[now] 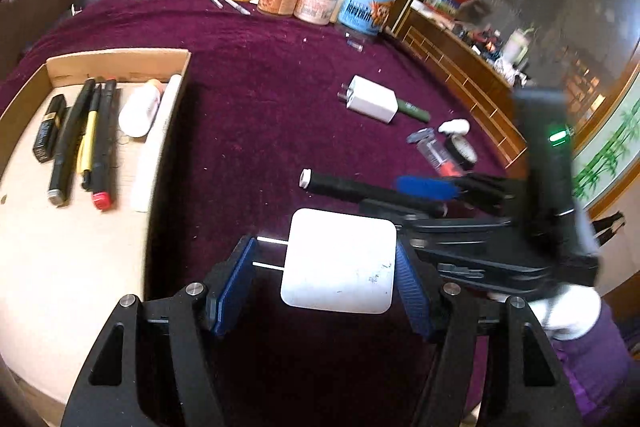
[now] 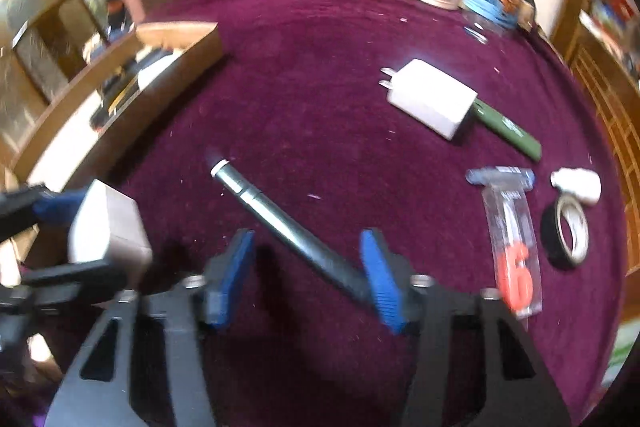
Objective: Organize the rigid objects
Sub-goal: 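Grasp the white square charger with the left tool while the right tool grasps a black marker, then carry the charger and marker into the tray while both tools release them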
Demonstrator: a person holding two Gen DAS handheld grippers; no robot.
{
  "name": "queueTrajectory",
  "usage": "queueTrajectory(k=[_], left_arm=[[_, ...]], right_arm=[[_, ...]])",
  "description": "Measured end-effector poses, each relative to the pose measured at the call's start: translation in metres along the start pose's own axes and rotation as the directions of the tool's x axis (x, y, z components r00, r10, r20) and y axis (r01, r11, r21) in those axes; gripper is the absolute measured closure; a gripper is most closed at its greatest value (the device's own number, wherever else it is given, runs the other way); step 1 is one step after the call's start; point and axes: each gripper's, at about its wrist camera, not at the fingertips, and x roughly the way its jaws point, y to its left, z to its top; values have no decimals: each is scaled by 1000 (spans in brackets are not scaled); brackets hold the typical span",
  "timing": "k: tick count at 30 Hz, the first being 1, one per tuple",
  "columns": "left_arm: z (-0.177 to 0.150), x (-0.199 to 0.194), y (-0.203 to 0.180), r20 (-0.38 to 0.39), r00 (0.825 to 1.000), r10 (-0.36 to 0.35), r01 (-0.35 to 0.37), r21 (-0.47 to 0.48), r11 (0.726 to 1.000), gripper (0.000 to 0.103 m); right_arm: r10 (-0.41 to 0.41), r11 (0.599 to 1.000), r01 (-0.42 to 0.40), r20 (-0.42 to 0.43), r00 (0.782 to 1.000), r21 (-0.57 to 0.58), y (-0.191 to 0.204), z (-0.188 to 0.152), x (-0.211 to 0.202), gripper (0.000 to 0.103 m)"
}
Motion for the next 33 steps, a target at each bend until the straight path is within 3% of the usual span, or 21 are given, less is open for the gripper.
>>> queueTrajectory(k=[1,4,9,14,18,23,29,32,33], left_arm=[[0,-5,1,7,1000,-3,3,-4,1000,42],[0,-18,6,30,999,-9,10,-14,1000,42],[2,-42,27,72,997,-23,27,-56,998,42],[11,-74,70,133,990,55,-40,-111,993,41],[19,-87,109,149,976,157,-133,-158,978,41],[34,-81,156,124,960,250,-221,-212,952,41],[56,-49,198,48,949,312,-294,-225,929,41],[65,-36,209,15,955,296,-284,-241,928,41],[68,-30,210,3,943,334,-325,-226,918,41]], right_arm=[[-26,999,27,8,1000,-31,5,1,2,64],[-18,999,19,12,1000,-49,11,3,1,91],[-5,1000,5,31,1000,12,11,-1,-2,91],[126,971,-142,91,988,193,-12,-3,-22,91],[249,921,-278,138,959,272,-20,6,-37,91],[369,874,-395,145,918,283,1,25,-38,91],[482,817,-495,121,868,294,39,51,-18,90],[501,812,-509,106,859,284,58,64,-7,90],[508,810,-514,102,855,282,64,67,-5,90]])
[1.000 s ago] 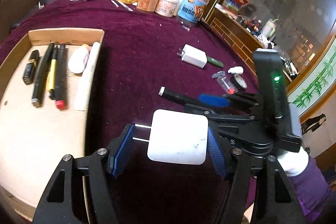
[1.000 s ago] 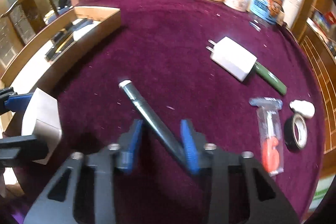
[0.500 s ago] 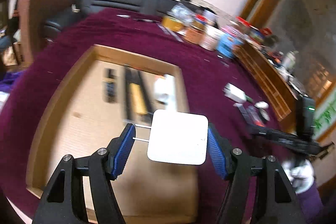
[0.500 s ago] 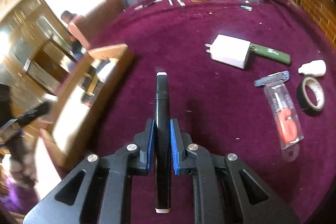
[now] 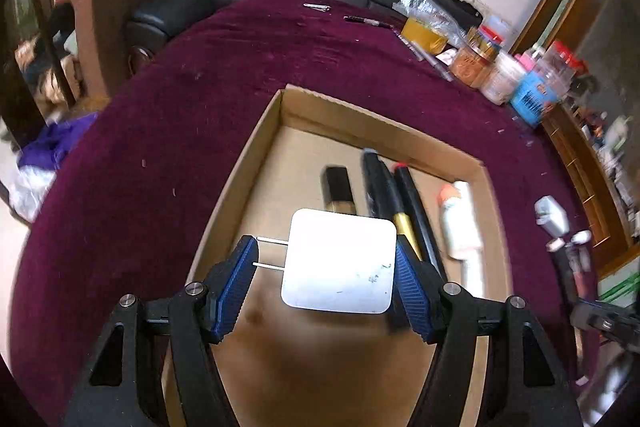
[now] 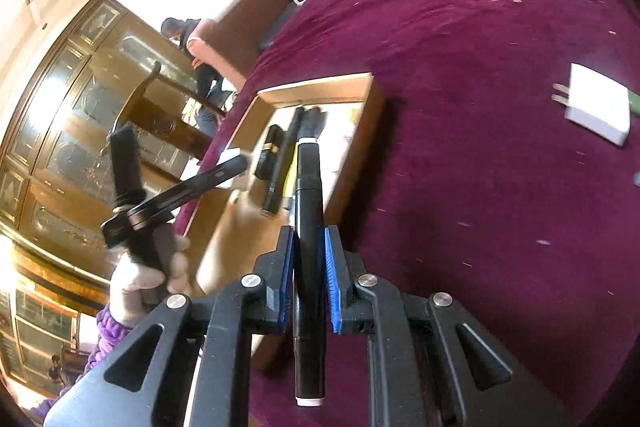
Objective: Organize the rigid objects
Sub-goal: 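Carry the charger and marker into the tray while both tools release them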
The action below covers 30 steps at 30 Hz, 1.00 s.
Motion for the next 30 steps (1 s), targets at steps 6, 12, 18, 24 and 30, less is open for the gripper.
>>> queueTrajectory(k=[6,12,18,24,30], left_arm=[[12,19,5,-53,998,16,-19,-55,998,41],[9,0,19,-78,990,-115,100,-179,979,40],[-11,-66,51,72,982,-174,186,-231,955,37],[-38,-90,82,115,975,-188,212,-260,942,37],[-56,-99,87,144,969,-202,233,-260,937,37]], right_arm=[[26,999,-27,-43,999,-21,23,7,34,90],[63,998,-63,-109,992,2,35,10,68,90],[89,996,-86,-191,978,25,48,10,106,90],[31,996,-11,-219,975,92,54,21,145,90],[-17,986,50,-203,979,160,57,31,168,90]])
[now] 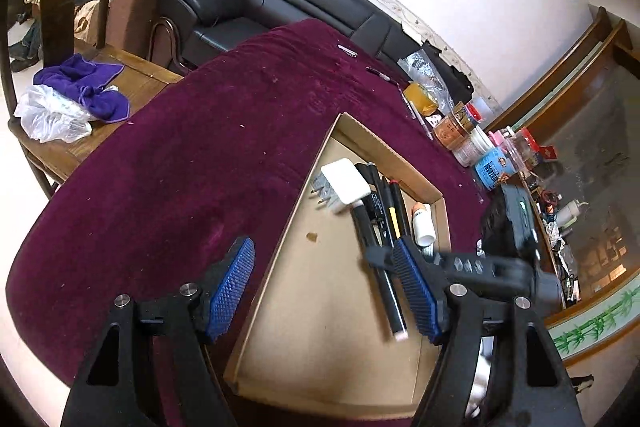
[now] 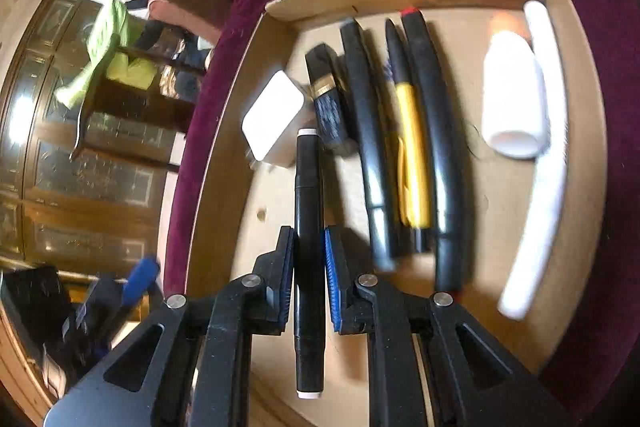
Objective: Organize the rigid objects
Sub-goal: 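Carry the charger and marker into the tray while both tools release them, then grasp the green lighter with the right tool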
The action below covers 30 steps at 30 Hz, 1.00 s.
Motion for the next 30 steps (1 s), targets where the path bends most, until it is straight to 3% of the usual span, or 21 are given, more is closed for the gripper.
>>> queueTrajectory(k=[5,14,21,23,25,27,28,29,30], left_arm=[[-6,-8,-2,20,1000,-12,12,21,1000,37],[-12,-11,-5,25,999,-26,25,27,999,37],[-25,-4,-19,7,1000,-18,18,57,998,36],[-31,-1,-28,-9,999,-38,39,68,997,36],[-39,1,-44,-20,998,-61,63,89,994,36],[-49,3,-62,-26,995,-95,97,112,989,36],[-53,5,-70,-31,993,-112,115,123,986,36],[-59,7,-81,-40,991,-131,136,135,981,36],[-64,11,-93,-58,986,-156,163,150,975,36]], right_arm=[[-31,1000,30,31,999,5,15,13,9,90],[-13,1000,13,46,999,-10,17,14,11,87],[-3,996,17,154,988,-90,1,6,-57,83],[-28,991,58,231,972,-122,-11,0,-93,83],[-108,975,169,355,928,-145,-28,-7,-135,78],[-180,956,264,451,874,-130,-48,-12,-168,40],[-240,943,323,501,831,-84,-73,-14,-192,15],[-306,930,368,510,804,-22,-94,-11,-205,13],[-358,916,400,490,795,21,-110,-6,-210,13]])
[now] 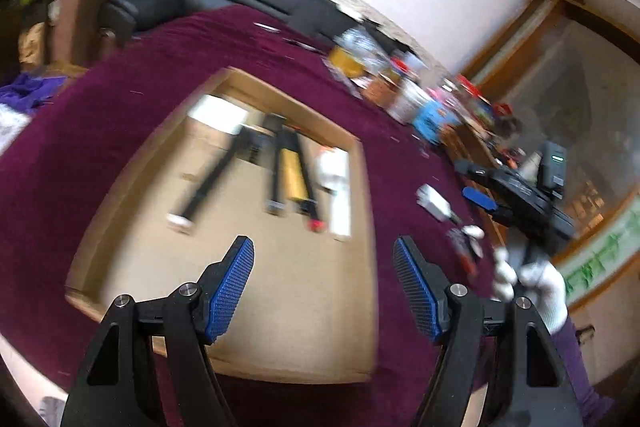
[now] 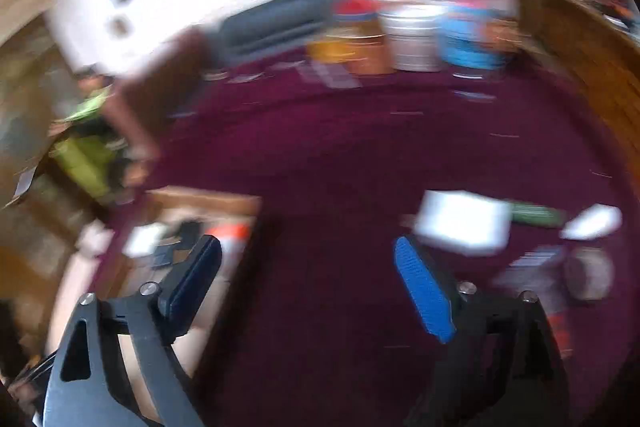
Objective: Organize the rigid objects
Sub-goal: 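Grasp the green lighter with the right tool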
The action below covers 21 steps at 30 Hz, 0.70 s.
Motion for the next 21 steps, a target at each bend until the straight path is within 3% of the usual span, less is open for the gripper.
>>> queueTrajectory(k=[2,4,9,12,14,16,17,18,20,21], left_arm=[[-6,11,-18,-34,999,-36,37,30,999,36],[-13,22,-37,-75,996,-55,61,69,996,36],[-26,33,-65,-124,992,-40,56,124,991,36],[-27,31,-70,-122,992,-12,28,126,992,36],[-27,29,-71,-119,993,1,14,123,992,36],[-27,28,-71,-113,994,16,-2,120,993,36],[-27,28,-71,-109,994,23,-10,119,993,36],[-27,30,-70,-107,994,32,-20,117,993,36],[-27,35,-68,-116,993,39,-26,106,994,36],[-27,39,-68,-129,991,30,-18,96,995,36]], right_arm=[[-90,992,97,-85,992,85,-55,9,12,18],[-156,980,166,-95,983,107,-85,13,17,18],[-209,972,217,-99,973,85,-95,33,47,19],[-191,975,201,-116,975,91,-102,44,69,19],[-163,979,181,-178,971,94,-107,42,86,18],[-163,984,172,-169,972,41,-96,36,83,19],[-90,995,96,-208,974,19,-87,30,86,20],[-72,997,73,-225,972,-6,-78,25,85,20],[27,999,-38,-329,944,-27,-59,2,85,21],[59,995,-83,-339,939,-57,-46,-12,79,22]])
